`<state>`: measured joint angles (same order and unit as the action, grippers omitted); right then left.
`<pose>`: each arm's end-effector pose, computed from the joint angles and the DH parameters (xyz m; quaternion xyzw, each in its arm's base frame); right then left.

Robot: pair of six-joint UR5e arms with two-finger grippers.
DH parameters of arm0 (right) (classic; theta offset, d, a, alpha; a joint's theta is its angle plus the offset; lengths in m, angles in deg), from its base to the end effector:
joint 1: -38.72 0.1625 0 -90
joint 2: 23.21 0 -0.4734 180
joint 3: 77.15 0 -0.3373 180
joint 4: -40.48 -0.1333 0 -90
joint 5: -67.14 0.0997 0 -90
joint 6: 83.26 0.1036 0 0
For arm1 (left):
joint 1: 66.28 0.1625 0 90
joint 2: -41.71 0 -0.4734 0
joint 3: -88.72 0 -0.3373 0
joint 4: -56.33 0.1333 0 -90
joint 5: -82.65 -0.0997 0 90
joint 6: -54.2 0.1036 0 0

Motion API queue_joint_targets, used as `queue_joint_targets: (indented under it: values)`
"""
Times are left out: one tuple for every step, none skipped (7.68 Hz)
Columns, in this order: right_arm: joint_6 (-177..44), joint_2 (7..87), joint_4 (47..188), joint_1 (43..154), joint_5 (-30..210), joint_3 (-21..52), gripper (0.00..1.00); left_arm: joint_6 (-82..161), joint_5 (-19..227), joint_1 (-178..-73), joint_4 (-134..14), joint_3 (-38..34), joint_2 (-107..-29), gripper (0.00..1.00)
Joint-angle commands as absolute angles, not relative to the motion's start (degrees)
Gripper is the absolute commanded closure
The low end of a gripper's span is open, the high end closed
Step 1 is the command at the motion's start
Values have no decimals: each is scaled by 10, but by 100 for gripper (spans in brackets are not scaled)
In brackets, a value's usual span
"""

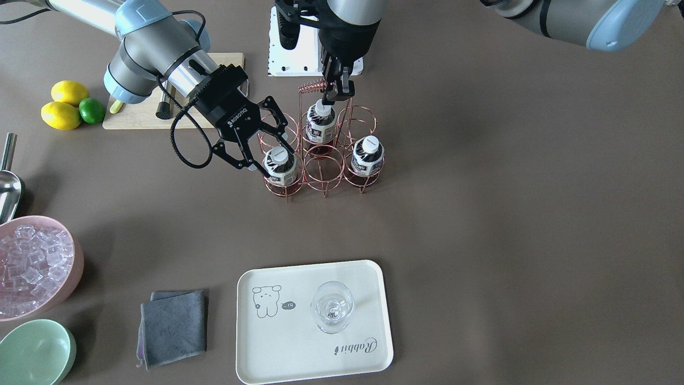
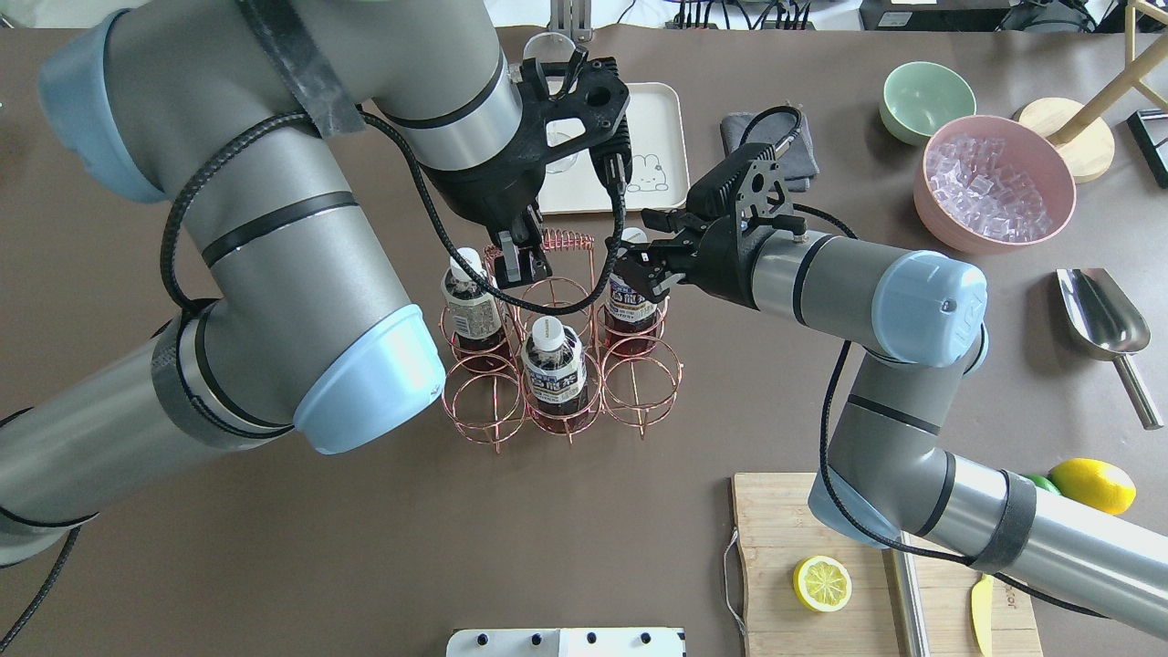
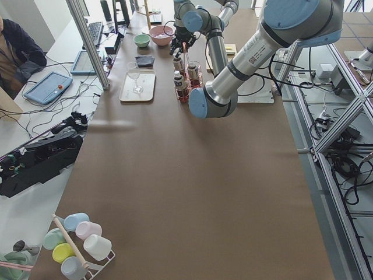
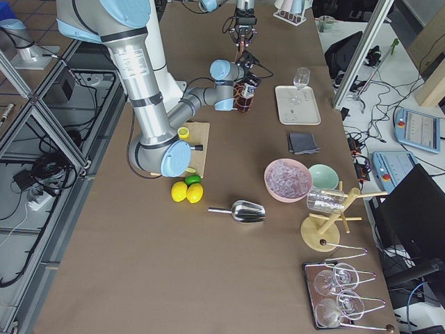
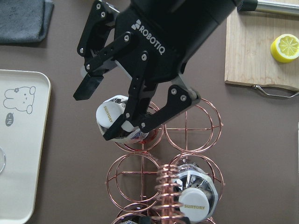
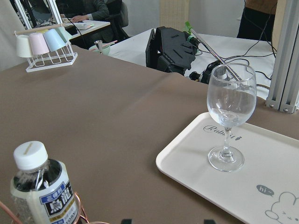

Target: Take tea from basket to plate

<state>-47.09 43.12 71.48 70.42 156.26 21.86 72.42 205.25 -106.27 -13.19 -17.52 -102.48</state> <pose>-0.4180 -0.4167 0.3113 0.4910 -0.5230 -0.1283 0.6848 0.4312 -0.4629 0.1015 0.3201 0.3557 0.5861 0.6539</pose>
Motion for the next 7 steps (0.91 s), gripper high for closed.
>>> queue_joint_targets:
  values:
    - [-453,431,715,698,1560,220,51,724,2053,-1063,-132,-176,-1025,100]
    - [-445,432,716,692,1558,223,83,724,2053,-1063,-132,-177,-1024,100]
    - [-432,434,716,688,1558,227,100,724,2053,-1063,-132,-178,-1024,100]
    - [-414,435,717,683,1558,233,100,724,2053,-1063,-132,-179,-1024,100]
    - [-409,436,718,681,1558,240,100,724,2053,-1063,-132,-179,-1024,100]
    - [-409,441,724,681,1560,252,100,724,2053,-1063,-132,-179,-1024,100]
    - [-409,448,760,681,1562,286,100,724,2053,-1063,-132,-180,-1024,100]
